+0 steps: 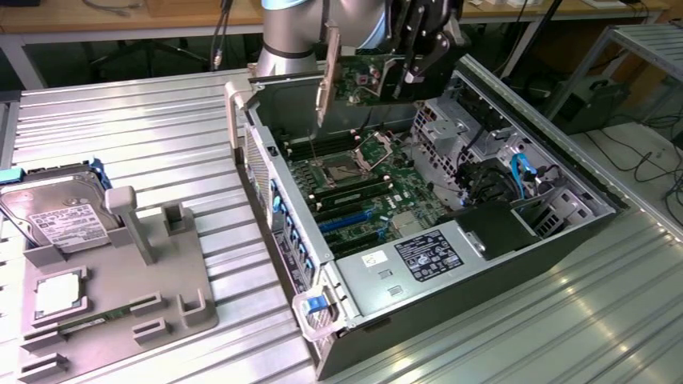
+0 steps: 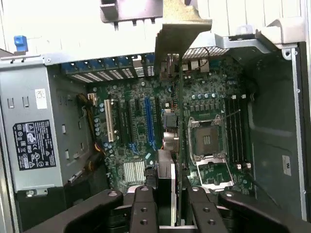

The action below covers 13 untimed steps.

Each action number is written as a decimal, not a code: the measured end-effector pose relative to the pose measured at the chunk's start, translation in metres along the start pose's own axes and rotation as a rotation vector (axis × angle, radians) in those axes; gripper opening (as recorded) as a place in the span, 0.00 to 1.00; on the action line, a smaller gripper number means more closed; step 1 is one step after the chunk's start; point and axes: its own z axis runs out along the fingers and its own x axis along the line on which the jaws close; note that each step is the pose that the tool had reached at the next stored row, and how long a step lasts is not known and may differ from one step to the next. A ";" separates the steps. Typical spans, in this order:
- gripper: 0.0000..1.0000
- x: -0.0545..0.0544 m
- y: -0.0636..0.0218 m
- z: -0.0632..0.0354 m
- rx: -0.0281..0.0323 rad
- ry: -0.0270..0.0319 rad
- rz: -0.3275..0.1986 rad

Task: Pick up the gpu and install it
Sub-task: 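Insert the gpu into the slot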

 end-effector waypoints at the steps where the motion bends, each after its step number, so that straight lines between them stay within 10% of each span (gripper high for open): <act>1: 0.28 0.000 0.0000 0.0001 0.0003 0.0018 -0.057; 2: 0.28 0.000 0.0000 0.0005 0.0046 0.0039 -0.124; 7: 0.28 0.000 -0.0001 0.0035 0.0093 0.0026 -0.126; 8: 0.28 0.000 -0.0002 0.0058 0.0147 -0.0140 -0.127; 13: 0.28 0.000 -0.0006 0.0180 0.0203 -0.0170 -0.127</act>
